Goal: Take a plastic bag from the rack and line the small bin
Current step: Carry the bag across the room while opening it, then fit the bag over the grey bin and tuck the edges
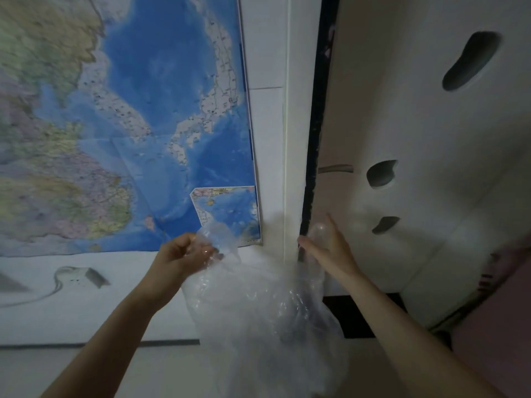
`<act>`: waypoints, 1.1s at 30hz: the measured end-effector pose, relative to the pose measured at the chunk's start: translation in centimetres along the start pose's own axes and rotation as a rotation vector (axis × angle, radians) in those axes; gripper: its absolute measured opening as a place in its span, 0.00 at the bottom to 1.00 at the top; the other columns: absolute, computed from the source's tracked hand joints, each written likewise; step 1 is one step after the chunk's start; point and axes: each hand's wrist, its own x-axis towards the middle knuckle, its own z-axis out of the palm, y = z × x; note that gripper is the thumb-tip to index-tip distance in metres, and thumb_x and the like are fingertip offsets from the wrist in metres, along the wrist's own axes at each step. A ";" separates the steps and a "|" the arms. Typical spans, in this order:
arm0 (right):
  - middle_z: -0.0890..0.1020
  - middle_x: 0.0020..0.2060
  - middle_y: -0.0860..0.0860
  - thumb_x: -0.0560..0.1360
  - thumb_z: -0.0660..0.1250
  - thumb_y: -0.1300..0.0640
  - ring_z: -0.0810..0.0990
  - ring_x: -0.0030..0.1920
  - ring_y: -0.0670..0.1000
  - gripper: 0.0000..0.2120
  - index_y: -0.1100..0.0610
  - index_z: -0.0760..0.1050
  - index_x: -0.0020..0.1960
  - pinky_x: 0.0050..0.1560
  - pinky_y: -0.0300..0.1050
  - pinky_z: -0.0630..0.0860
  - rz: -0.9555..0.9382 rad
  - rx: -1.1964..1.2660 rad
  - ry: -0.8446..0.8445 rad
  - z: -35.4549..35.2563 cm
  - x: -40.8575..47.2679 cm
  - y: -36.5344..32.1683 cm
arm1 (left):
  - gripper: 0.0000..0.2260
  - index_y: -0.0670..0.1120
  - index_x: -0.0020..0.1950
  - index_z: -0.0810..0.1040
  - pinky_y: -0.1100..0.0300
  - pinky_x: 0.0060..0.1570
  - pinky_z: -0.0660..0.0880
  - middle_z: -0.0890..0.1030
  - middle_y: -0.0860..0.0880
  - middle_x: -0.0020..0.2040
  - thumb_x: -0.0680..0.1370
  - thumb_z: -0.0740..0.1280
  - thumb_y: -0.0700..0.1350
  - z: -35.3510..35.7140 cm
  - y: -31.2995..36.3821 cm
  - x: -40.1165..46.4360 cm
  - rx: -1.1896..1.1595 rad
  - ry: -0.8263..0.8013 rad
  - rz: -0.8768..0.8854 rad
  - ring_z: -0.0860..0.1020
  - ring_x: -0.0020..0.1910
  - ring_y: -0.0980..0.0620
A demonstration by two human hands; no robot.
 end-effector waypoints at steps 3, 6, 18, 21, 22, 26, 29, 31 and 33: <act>0.73 0.64 0.54 0.66 0.75 0.52 0.74 0.55 0.47 0.45 0.51 0.52 0.74 0.56 0.38 0.73 -0.001 0.059 -0.097 2.4 1.1 1.9 | 0.02 0.48 0.35 0.80 0.57 0.49 0.80 0.84 0.47 0.37 0.68 0.70 0.43 -0.5 -0.8 -0.1 -0.012 0.036 -0.039 0.83 0.45 0.45; 0.76 0.57 0.61 0.64 0.77 0.63 0.76 0.56 0.57 0.43 0.55 0.58 0.73 0.59 0.49 0.74 -0.043 0.053 0.056 3.9 1.9 3.2 | 0.01 0.47 0.37 0.80 0.55 0.50 0.80 0.84 0.47 0.38 0.68 0.70 0.43 -1.2 -1.8 -0.3 -0.016 0.099 -0.094 0.83 0.45 0.45; 0.84 0.47 0.58 0.68 0.72 0.67 0.80 0.40 0.52 0.23 0.60 0.73 0.62 0.48 0.44 0.77 0.013 0.088 0.191 7.4 -0.1 5.8 | 0.04 0.42 0.39 0.79 0.60 0.38 0.76 0.79 0.45 0.34 0.69 0.73 0.39 -0.4 -7.1 1.2 0.071 0.306 -0.216 0.77 0.35 0.50; 0.84 0.40 0.56 0.69 0.71 0.68 0.81 0.40 0.51 0.20 0.61 0.75 0.60 0.49 0.46 0.78 -0.034 0.056 0.197 7.4 -0.8 7.6 | 0.05 0.41 0.39 0.77 0.71 0.32 0.73 0.77 0.48 0.33 0.71 0.72 0.38 0.6 -10.3 2.0 0.183 0.311 -0.216 0.75 0.32 0.56; 0.84 0.38 0.55 0.69 0.71 0.68 0.81 0.39 0.52 0.19 0.61 0.76 0.59 0.49 0.48 0.79 -0.035 0.039 0.199 7.3 -0.9 8.4 | 0.05 0.41 0.38 0.77 0.72 0.31 0.73 0.78 0.48 0.33 0.71 0.72 0.39 0.9 -11.5 2.2 0.213 0.307 -0.227 0.75 0.32 0.56; 0.83 0.35 0.54 0.70 0.69 0.68 0.81 0.38 0.54 0.13 0.62 0.79 0.54 0.47 0.54 0.79 0.009 -0.024 0.218 7.0 -1.1 11.9 | 0.06 0.47 0.35 0.79 0.69 0.37 0.72 0.81 0.50 0.34 0.69 0.75 0.43 1.8 -16.2 3.0 0.389 0.272 -0.260 0.78 0.34 0.57; 0.83 0.39 0.58 0.71 0.68 0.68 0.80 0.41 0.55 0.12 0.62 0.78 0.55 0.48 0.52 0.78 0.047 -0.093 0.219 7.0 -0.9 15.1 | 0.08 0.54 0.34 0.78 0.59 0.46 0.73 0.83 0.50 0.40 0.67 0.76 0.45 2.6 -19.9 3.7 0.508 0.232 -0.276 0.80 0.42 0.53; 0.82 0.42 0.58 0.72 0.66 0.67 0.79 0.43 0.53 0.13 0.61 0.77 0.57 0.49 0.45 0.76 0.062 -0.130 0.223 7.3 -0.7 17.2 | 0.07 0.52 0.38 0.80 0.60 0.46 0.71 0.82 0.51 0.42 0.66 0.77 0.47 3.4 -22.5 4.1 0.554 0.225 -0.280 0.79 0.43 0.54; 0.82 0.45 0.57 0.73 0.65 0.67 0.78 0.44 0.50 0.14 0.61 0.76 0.59 0.49 0.41 0.73 0.067 -0.155 0.225 7.9 -0.6 19.2 | 0.08 0.49 0.39 0.79 0.63 0.42 0.71 0.82 0.51 0.42 0.66 0.77 0.48 4.3 -25.2 4.4 0.587 0.202 -0.292 0.79 0.41 0.53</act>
